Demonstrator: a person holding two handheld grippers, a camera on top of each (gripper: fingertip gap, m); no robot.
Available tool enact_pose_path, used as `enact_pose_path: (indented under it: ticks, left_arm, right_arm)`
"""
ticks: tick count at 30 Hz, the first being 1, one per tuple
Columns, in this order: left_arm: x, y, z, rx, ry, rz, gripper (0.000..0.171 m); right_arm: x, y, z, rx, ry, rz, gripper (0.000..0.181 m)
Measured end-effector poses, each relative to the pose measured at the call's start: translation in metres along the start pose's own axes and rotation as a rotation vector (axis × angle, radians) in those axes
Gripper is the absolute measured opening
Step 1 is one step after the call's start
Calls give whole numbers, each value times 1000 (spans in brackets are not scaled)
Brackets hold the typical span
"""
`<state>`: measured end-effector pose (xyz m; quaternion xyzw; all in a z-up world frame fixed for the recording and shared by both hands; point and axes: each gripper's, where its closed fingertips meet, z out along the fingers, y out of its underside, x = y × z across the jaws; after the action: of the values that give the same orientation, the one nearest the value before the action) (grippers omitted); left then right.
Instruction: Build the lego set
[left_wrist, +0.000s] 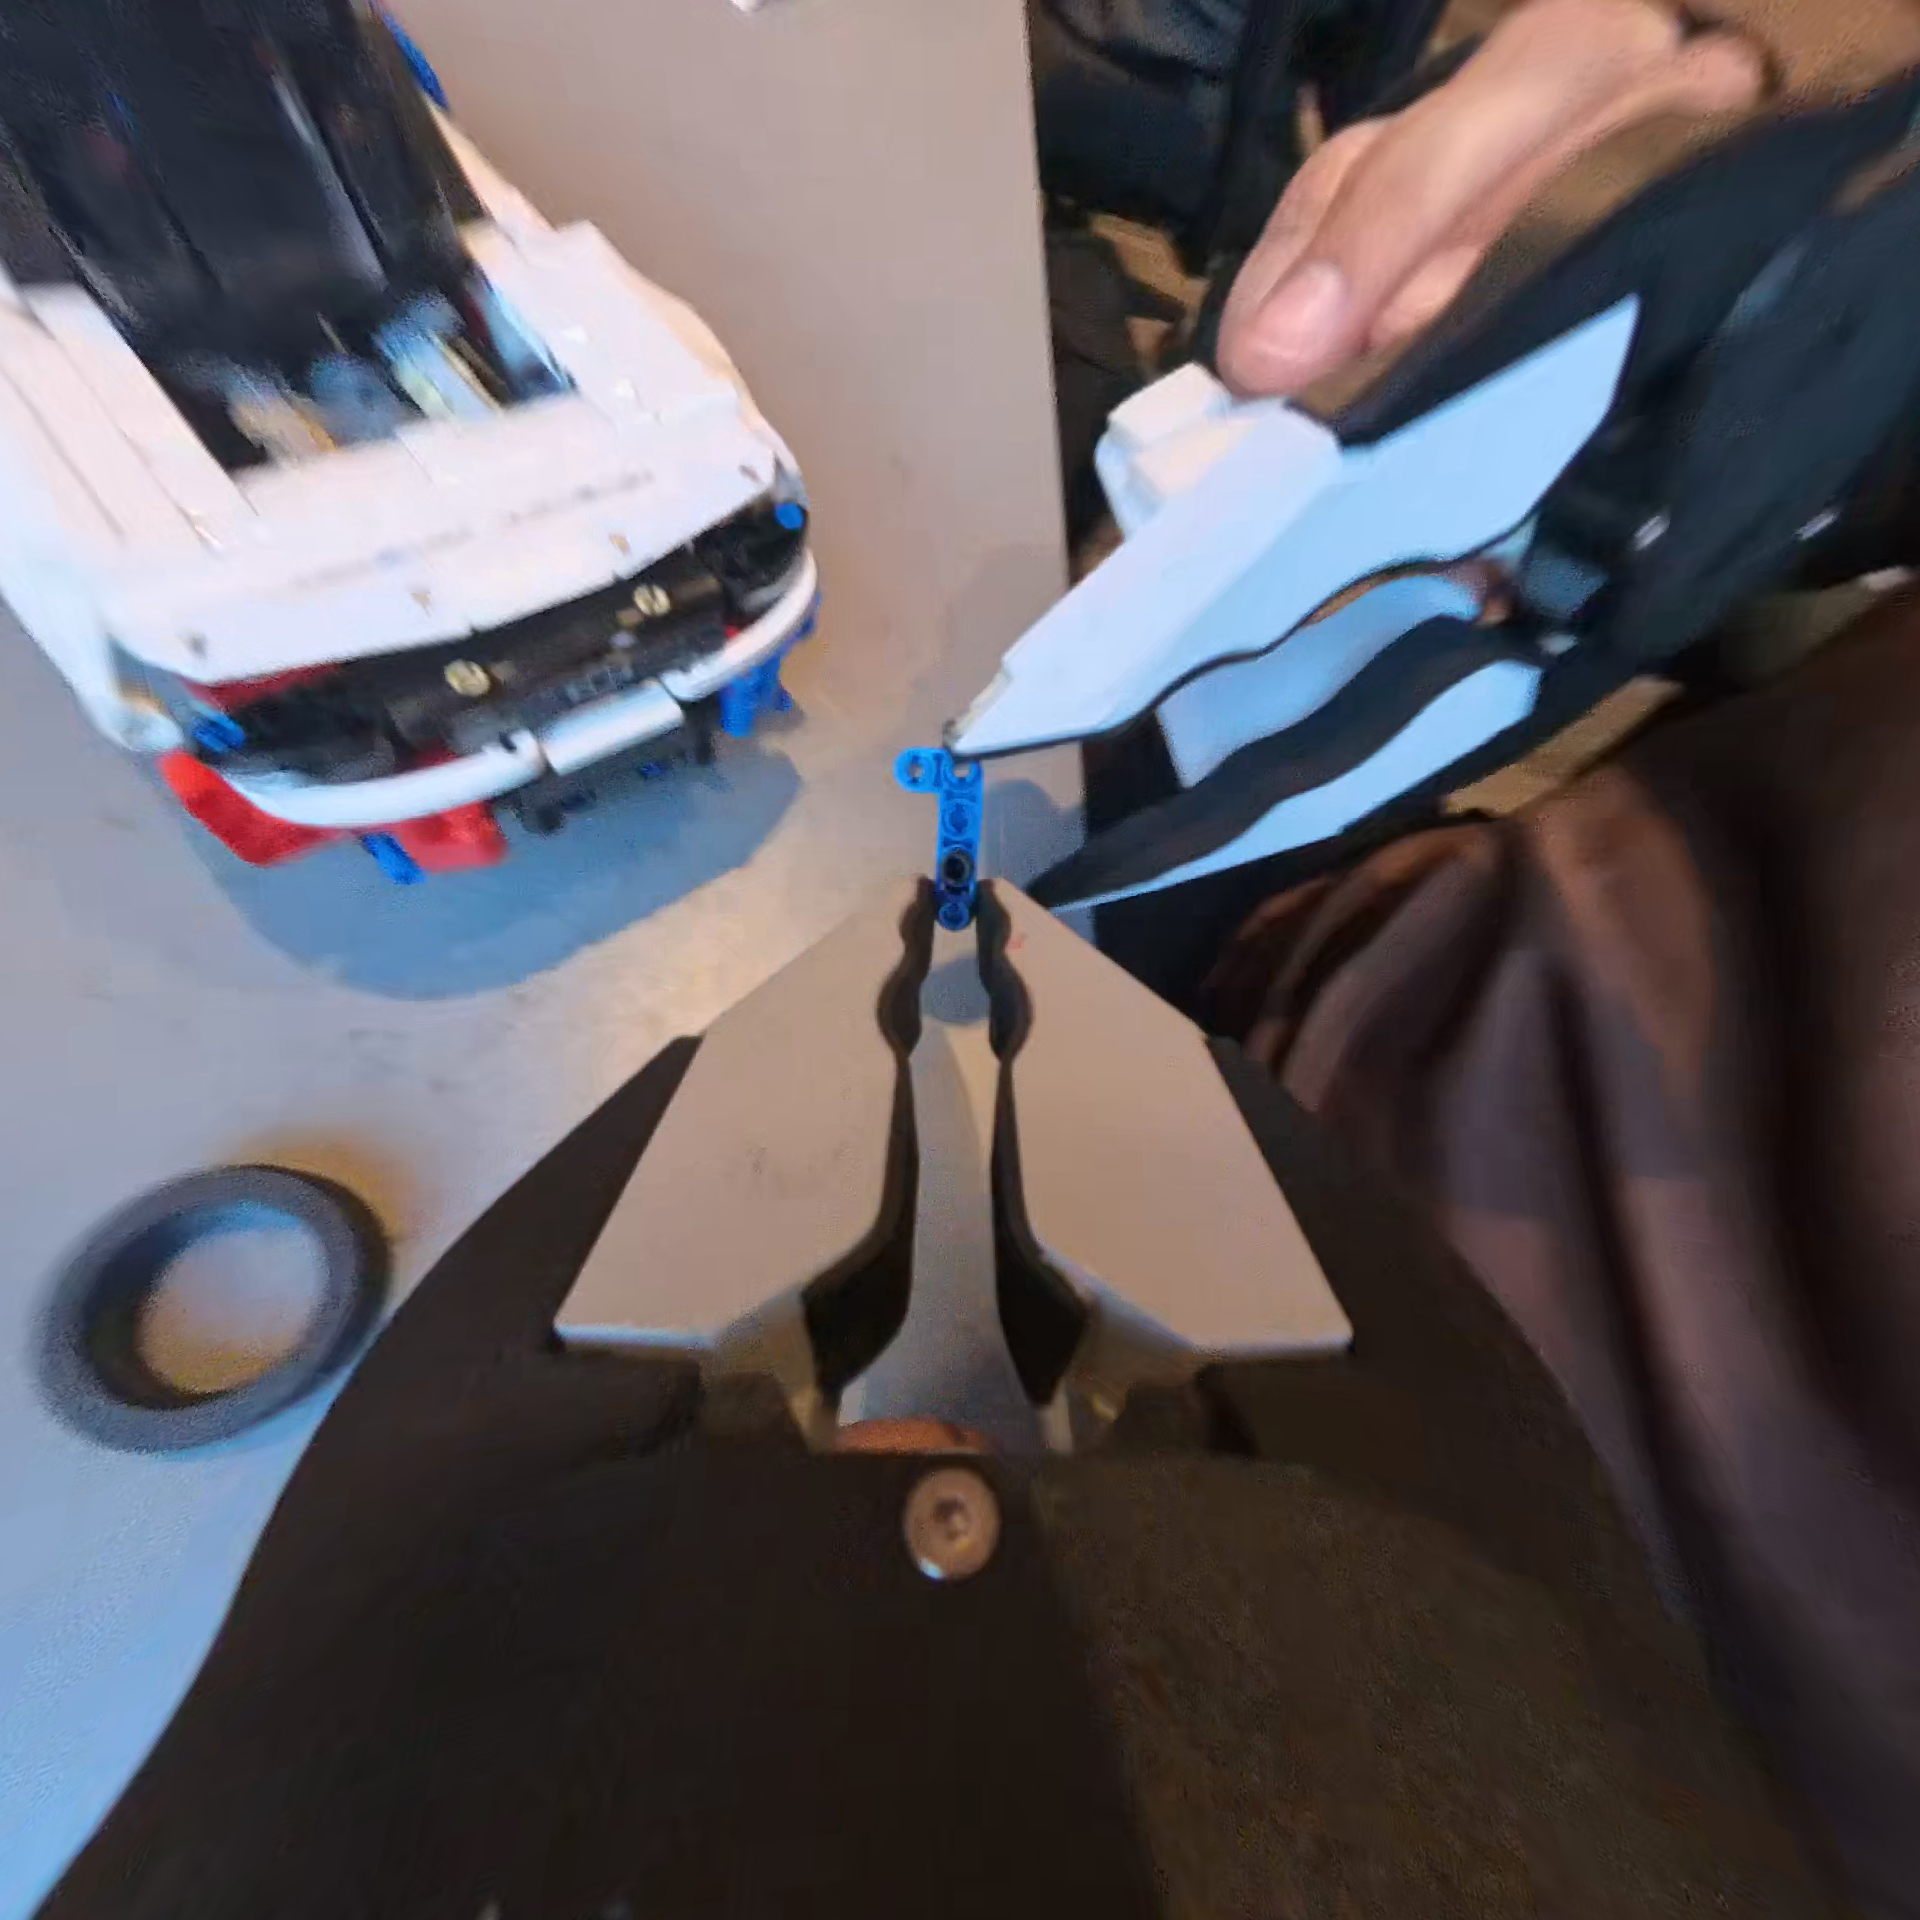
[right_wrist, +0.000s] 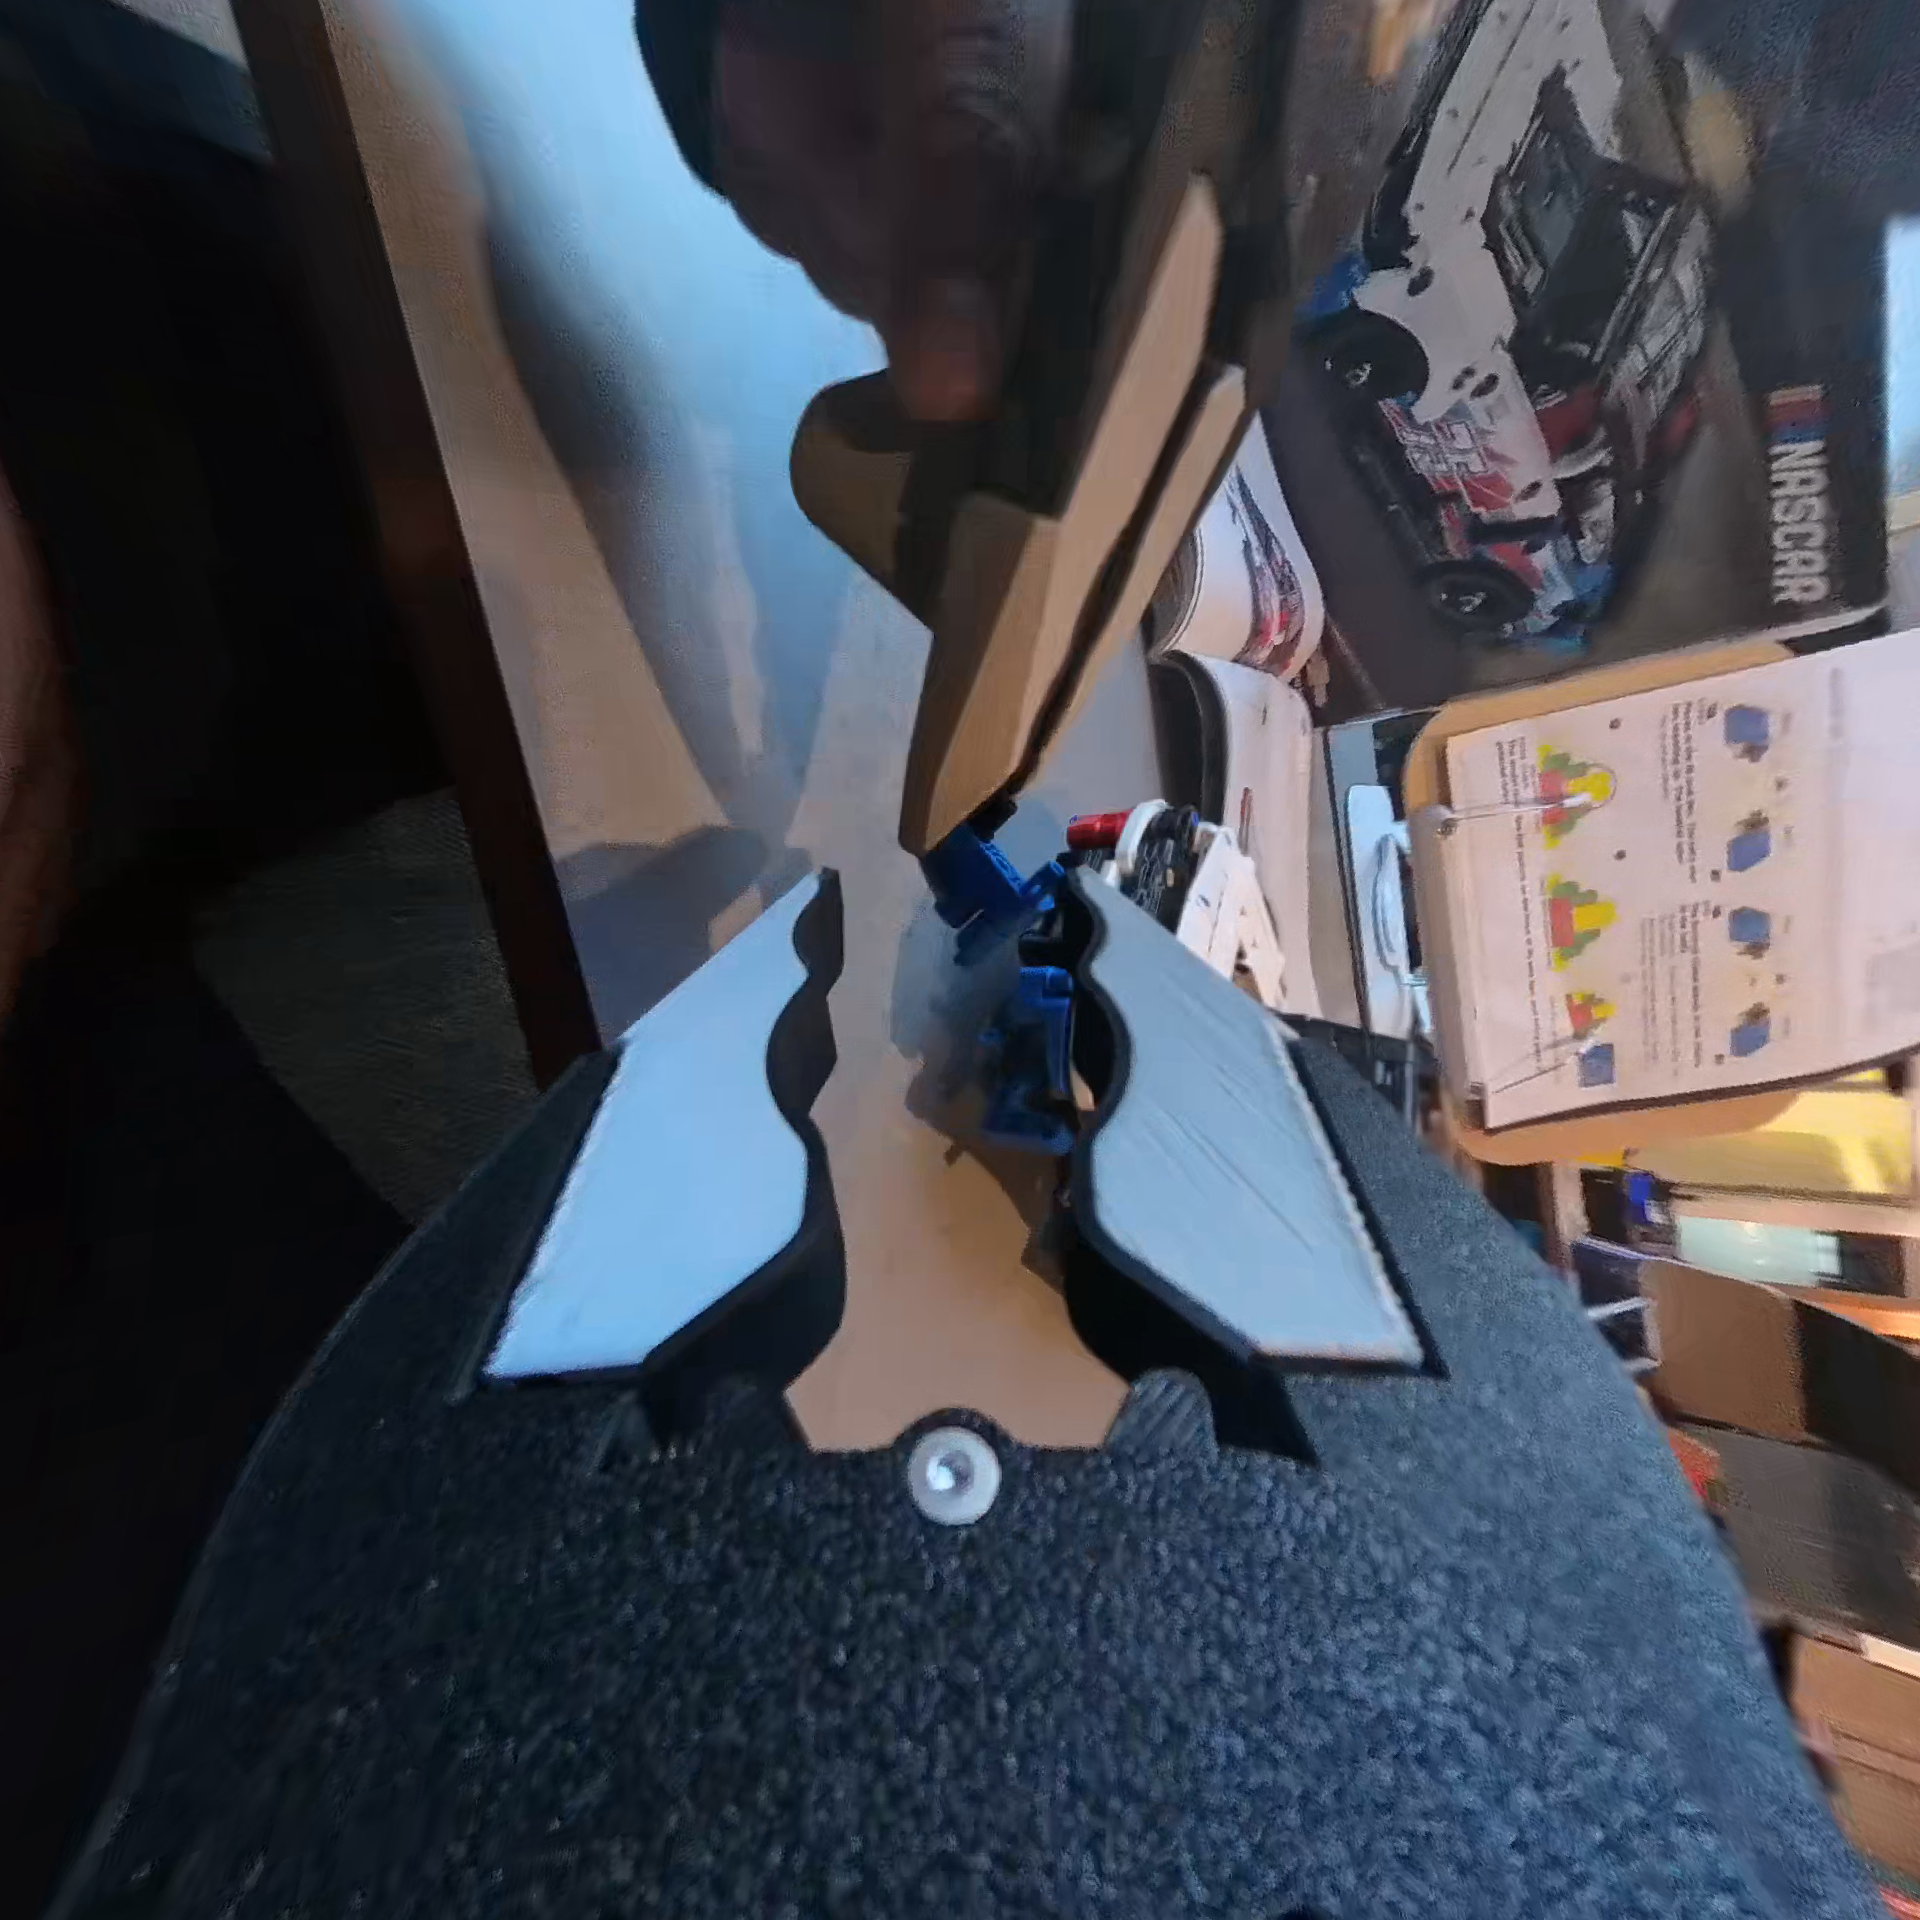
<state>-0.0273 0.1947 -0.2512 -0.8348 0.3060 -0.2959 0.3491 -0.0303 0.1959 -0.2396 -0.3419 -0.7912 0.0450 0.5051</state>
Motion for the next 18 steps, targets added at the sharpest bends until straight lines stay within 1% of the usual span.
enact_pose_path:
  ticks: [2, 4, 6, 8, 13, 17, 18]
  left_arm:
    - [6, 3, -2, -28, 101, -106, 4]
    - [11, 6, -4, -53, 175, -154, 5]
    - [0, 14, -5, -99, 143, -171, 4]
    - [-6, 20, -6, -140, 130, -179, 4]
    - [2, 25, 1, -206, 199, -210, 4]
    - [8, 20, 4, -208, 255, -240, 5]
    - [9, 18, 4, -204, 270, -251, 4]
  right_arm:
    - [-2, 1, 6, -18, 28, -54, 39]
    - [-2, 2, 10, -28, 46, -97, 38]
    - [-3, 4, 12, -24, 35, -89, 36]
    - [-4, 8, 10, -14, 20, -43, 35]
    - [-5, -3, 5, 24, 0, -57, 32]
    - [-15, -2, 12, -6, -34, -132, 31]
    - [-17, 1, 14, -22, -37, -151, 26]
